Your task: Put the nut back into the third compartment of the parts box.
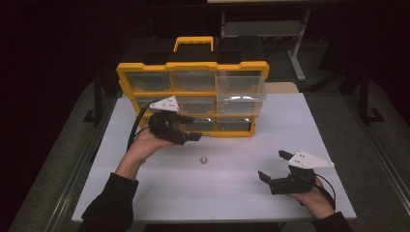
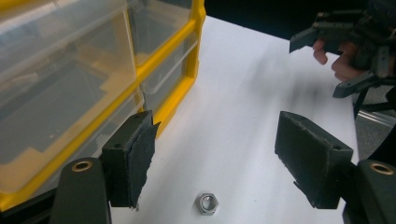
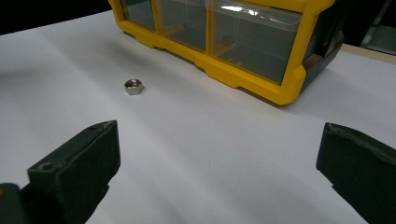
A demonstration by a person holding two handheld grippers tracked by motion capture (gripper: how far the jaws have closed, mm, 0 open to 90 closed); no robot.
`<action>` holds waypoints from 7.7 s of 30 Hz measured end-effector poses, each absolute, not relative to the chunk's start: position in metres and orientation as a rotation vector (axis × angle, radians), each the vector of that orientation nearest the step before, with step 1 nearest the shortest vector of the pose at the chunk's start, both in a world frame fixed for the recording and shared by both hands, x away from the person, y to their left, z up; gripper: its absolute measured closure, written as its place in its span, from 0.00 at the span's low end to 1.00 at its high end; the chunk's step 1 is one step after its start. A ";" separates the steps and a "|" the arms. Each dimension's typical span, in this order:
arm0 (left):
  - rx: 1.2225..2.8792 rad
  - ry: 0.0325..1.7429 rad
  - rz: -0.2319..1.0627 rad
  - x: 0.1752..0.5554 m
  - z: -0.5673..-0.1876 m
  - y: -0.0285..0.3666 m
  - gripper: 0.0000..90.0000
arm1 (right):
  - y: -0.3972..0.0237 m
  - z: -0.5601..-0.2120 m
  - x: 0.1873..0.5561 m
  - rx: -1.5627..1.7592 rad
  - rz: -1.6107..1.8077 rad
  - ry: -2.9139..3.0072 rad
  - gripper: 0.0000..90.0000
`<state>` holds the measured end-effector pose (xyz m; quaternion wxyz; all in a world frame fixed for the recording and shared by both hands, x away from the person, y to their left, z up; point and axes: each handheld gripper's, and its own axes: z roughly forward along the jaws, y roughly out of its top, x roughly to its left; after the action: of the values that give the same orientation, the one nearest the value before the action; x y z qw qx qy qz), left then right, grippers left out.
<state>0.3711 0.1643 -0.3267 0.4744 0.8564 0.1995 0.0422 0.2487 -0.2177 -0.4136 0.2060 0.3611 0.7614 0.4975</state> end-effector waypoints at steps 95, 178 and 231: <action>2.328 0.460 -0.016 0.377 -0.445 0.138 0.78 | -0.216 -0.417 0.250 1.002 1.372 2.149 0.00; 2.154 0.444 -0.006 0.384 -0.281 0.151 0.78 | -0.216 -0.416 0.252 1.000 1.382 2.151 0.00; 2.091 0.353 0.042 0.405 -0.167 0.126 0.78 | -0.217 -0.416 0.253 0.997 1.385 2.148 0.00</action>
<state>0.4053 0.1264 -0.1671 0.4884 0.8603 0.1450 0.0171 0.2531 -0.2168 -0.4162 0.1976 0.3561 0.7676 0.4949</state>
